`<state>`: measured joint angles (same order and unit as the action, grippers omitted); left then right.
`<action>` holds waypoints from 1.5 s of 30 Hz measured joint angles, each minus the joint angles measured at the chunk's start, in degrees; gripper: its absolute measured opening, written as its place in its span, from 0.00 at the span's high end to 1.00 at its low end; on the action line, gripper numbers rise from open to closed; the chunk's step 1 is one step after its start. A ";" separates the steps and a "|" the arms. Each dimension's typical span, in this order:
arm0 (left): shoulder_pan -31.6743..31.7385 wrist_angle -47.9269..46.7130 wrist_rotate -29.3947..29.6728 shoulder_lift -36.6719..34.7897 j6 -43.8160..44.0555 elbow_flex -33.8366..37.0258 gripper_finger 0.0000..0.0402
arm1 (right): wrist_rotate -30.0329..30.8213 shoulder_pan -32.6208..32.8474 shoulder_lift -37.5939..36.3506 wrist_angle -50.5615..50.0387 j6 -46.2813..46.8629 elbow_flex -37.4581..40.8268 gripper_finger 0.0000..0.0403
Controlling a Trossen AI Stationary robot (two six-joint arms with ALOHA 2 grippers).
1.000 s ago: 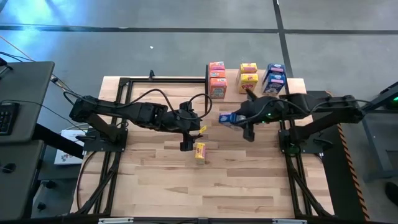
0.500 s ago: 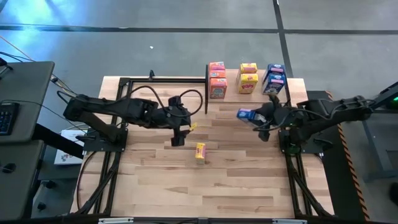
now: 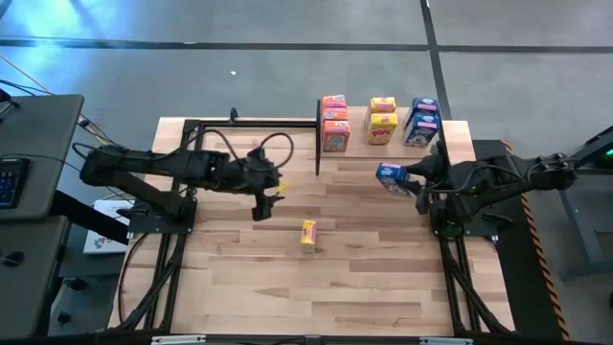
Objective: Stack cereal on shelf
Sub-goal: Put the blue cereal box on the shelf aligned with the blue cereal boxes
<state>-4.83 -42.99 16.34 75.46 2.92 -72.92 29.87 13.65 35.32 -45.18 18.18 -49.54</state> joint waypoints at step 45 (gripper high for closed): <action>1.91 39.45 -5.94 -61.79 1.46 66.15 0.28 | 2.08 -1.03 -3.60 6.68 -3.63 -0.04 0.61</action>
<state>-2.92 -3.54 10.39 13.67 4.38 -6.77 31.94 12.62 31.73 -38.50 14.55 -49.58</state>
